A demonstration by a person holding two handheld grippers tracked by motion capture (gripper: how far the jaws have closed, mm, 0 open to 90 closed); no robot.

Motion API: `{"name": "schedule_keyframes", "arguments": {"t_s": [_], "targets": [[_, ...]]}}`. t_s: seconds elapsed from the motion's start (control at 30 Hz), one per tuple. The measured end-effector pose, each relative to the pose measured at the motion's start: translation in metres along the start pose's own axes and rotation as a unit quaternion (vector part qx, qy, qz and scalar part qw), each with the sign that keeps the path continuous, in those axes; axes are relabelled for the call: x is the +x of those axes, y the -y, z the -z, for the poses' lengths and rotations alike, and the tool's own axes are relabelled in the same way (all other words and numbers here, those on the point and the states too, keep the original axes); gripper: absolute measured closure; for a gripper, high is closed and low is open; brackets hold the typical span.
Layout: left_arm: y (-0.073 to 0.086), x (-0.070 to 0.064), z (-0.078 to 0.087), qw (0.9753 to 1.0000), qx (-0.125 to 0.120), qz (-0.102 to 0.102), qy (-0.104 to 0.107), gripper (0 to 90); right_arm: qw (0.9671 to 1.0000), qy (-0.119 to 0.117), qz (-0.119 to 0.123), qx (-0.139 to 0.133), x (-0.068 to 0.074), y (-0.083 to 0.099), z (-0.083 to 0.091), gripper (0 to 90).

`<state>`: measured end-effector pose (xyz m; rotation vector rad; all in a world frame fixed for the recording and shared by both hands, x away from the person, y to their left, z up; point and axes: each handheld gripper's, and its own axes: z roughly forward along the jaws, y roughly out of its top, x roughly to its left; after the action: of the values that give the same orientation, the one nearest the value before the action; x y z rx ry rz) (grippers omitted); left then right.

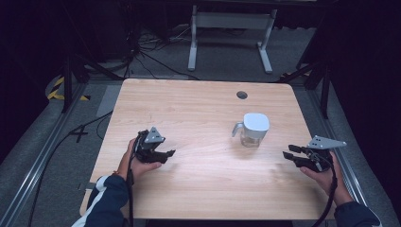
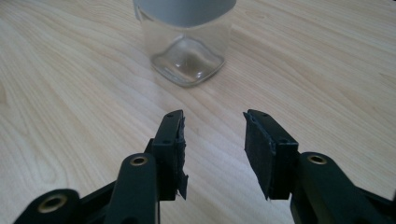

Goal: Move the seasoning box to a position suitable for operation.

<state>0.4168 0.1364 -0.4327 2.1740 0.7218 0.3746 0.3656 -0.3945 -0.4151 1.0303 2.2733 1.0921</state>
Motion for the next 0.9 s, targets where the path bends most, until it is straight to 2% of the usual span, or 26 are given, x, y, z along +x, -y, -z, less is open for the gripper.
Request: {"name": "schedule_keyframes", "arguments": {"t_s": [0.03,0.1,0.17,0.2,0.23,0.27,0.3,0.43,0.57,0.73,0.8,0.9], "targets": [[-0.008,-0.001,-0.004,0.9999,-0.008,-0.007,0.002,37.3,1.0000,-0.002,-0.003,-0.004,0.000,-0.005,-0.001,59.5],[-0.022,-0.005,-0.014,0.9997,-0.020,-0.007,0.012,39.1,0.9999,-0.006,0.007,-0.011,0.001,-0.015,-0.002,61.3],[-0.037,-0.010,-0.025,0.9993,-0.022,-0.028,0.014,40.4,0.9995,-0.007,0.025,-0.016,0.001,-0.026,-0.003,64.4],[-0.045,-0.013,-0.030,0.9990,-0.028,-0.031,0.017,42.6,0.9993,-0.011,0.030,-0.018,0.000,-0.031,-0.004,66.4],[-0.045,-0.013,-0.030,0.9990,-0.028,-0.031,0.017,45.0,0.9993,-0.011,0.030,-0.018,0.000,-0.031,-0.004,66.4],[-0.056,-0.017,-0.037,0.9982,-0.035,-0.045,0.019,45.0,0.9990,-0.016,0.037,-0.018,-0.001,-0.036,-0.005,68.0],[-0.064,-0.020,-0.041,0.9979,-0.038,-0.048,0.020,48.7,0.9986,-0.014,0.049,-0.014,-0.003,-0.042,-0.007,72.4],[-0.091,-0.033,-0.058,0.9958,-0.057,-0.066,0.029,55.0,0.9987,-0.009,0.048,-0.017,-0.014,-0.056,-0.014,80.8],[-0.111,-0.045,-0.072,0.9938,-0.074,-0.070,0.045,63.8,0.9987,-0.007,0.049,-0.009,-0.017,-0.065,-0.021,86.2],[-0.136,-0.057,-0.084,0.9887,-0.107,-0.074,0.074,77.2,0.9986,-0.009,0.052,-0.003,-0.013,-0.068,-0.028,85.6],[-0.145,-0.061,-0.088,0.9875,-0.116,-0.078,0.072,80.5,0.9984,-0.012,0.055,-0.002,-0.012,-0.068,-0.028,85.6],[-0.156,-0.066,-0.094,0.9863,-0.122,-0.074,0.083,83.5,0.9983,-0.015,0.056,0.001,-0.010,-0.068,-0.028,86.4]]}}
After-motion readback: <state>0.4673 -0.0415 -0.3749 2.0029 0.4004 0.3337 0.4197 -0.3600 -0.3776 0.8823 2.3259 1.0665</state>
